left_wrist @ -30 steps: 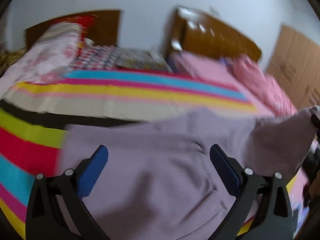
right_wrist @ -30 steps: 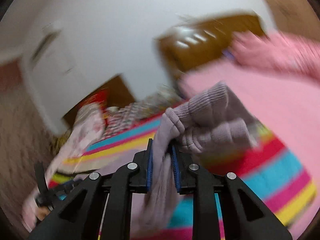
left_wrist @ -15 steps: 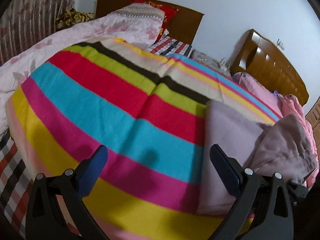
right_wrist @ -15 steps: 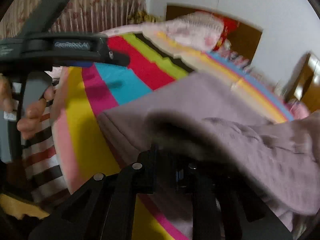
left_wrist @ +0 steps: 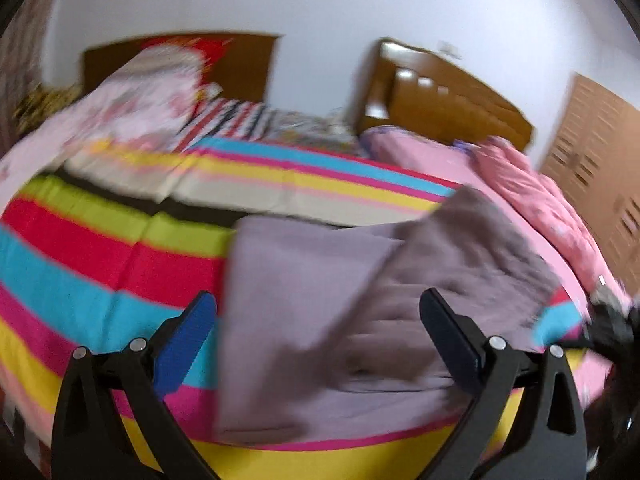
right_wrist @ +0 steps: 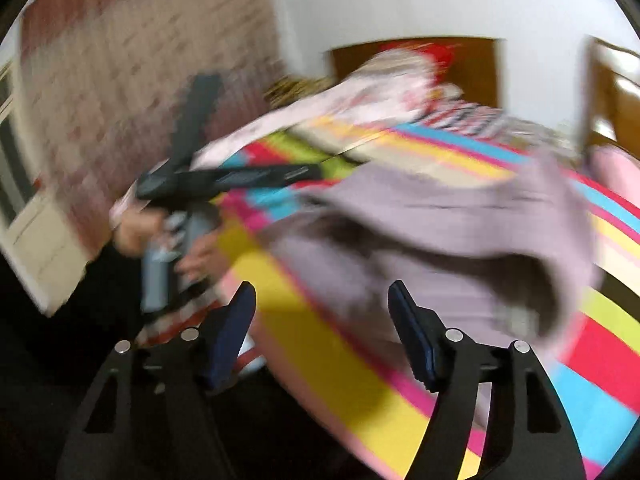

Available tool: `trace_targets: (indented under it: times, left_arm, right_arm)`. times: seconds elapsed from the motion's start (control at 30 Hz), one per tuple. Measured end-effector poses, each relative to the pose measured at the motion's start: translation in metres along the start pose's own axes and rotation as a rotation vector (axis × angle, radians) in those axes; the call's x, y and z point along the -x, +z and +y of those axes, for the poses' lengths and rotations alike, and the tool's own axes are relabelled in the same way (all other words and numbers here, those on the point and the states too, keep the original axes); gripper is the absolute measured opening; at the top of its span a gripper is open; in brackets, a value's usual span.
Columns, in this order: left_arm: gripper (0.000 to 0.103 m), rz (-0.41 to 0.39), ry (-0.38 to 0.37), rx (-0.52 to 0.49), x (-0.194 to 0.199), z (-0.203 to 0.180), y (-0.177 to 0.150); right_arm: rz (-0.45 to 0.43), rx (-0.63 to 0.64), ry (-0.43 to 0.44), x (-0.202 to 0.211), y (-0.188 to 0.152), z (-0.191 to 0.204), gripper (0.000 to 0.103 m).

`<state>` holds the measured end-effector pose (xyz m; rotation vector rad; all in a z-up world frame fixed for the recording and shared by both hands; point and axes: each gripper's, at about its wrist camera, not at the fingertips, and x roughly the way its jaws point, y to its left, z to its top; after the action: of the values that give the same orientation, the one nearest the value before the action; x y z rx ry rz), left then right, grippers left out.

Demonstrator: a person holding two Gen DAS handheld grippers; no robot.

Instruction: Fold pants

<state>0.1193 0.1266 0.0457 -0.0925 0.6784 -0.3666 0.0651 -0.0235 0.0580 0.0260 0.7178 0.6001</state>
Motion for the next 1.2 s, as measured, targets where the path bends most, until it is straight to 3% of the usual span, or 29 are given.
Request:
trace_targets:
  times: [0.07,0.13,0.2,0.3,0.37,0.47,0.5,0.53,0.57,0.6,0.77,0.9,0.97,1.0,1.03,1.07,1.1,1.2]
  left_arm:
    - [0.101,-0.031,0.004,-0.094,0.009,-0.023,0.0]
    - [0.101,-0.062,0.057,-0.189,0.016,-0.041,-0.002]
    - [0.101,-0.071,0.089,-0.227,0.019,-0.046,-0.008]
    - [0.101,-0.023,0.073,-0.208,0.011,-0.035,-0.02]
    - [0.101,0.011,0.053,-0.199,0.003,-0.028,-0.028]
    - [0.101,0.049,0.033,-0.212,-0.019,-0.018,-0.034]
    - [0.099,0.052,0.032,-0.211,-0.027,-0.017,-0.034]
    - [0.094,0.058,0.025,-0.205,-0.032,-0.016,-0.032]
    - [0.07,0.075,-0.001,-0.19,-0.04,-0.015,-0.029]
    - [0.037,0.08,-0.024,-0.173,-0.045,-0.015,-0.027]
    - [0.024,-0.009,-0.057,-0.032,-0.043,-0.002,-0.009]
    - [0.024,-0.001,-0.14,0.216,-0.037,0.032,-0.012]
    - [0.027,0.02,-0.133,0.31,-0.038,0.047,-0.022]
    - [0.037,0.025,-0.113,0.344,-0.038,0.053,-0.026]
    - [0.048,0.032,-0.099,0.377,-0.038,0.06,-0.03]
    - [0.069,0.023,-0.099,0.431,-0.036,0.069,-0.036]
    - [0.079,0.001,-0.118,0.479,-0.031,0.079,-0.041]
    - [0.085,-0.026,-0.183,0.561,-0.021,0.098,-0.049]
  right_arm:
    - [-0.033,-0.084,-0.067,0.016,-0.007,-0.026,0.068]
    - [-0.048,-0.137,-0.119,0.023,-0.016,-0.045,0.068]
    - [-0.042,-0.193,-0.144,0.019,-0.023,-0.063,0.067]
    - [-0.047,-0.27,-0.108,0.006,-0.024,-0.088,0.057]
    - [-0.023,-0.301,-0.069,-0.015,-0.016,-0.1,0.038]
    - [0.018,-0.307,-0.071,-0.034,-0.008,-0.107,0.019]
    - [0.012,-0.297,-0.078,-0.032,-0.003,-0.105,0.018]
    - [0.003,-0.292,-0.076,-0.031,0.001,-0.103,0.016]
    - [-0.015,-0.293,-0.066,-0.024,0.008,-0.099,0.015]
    - [-0.029,-0.293,-0.056,-0.023,0.016,-0.096,0.015]
    - [-0.03,-0.203,0.007,-0.033,0.101,-0.07,0.015]
    - [0.081,-0.118,0.09,-0.095,0.168,-0.045,0.018]
    - [0.234,-0.052,0.126,-0.156,0.187,-0.025,0.034]
    - [0.288,-0.046,0.137,-0.18,0.19,-0.02,0.036]
    - [0.328,-0.045,0.173,-0.201,0.191,-0.015,0.055]
    - [0.337,-0.05,0.201,-0.214,0.191,-0.01,0.071]
    - [0.329,-0.049,0.209,-0.219,0.19,-0.007,0.073]
    - [0.273,-0.062,0.253,-0.206,0.179,-0.009,0.073]
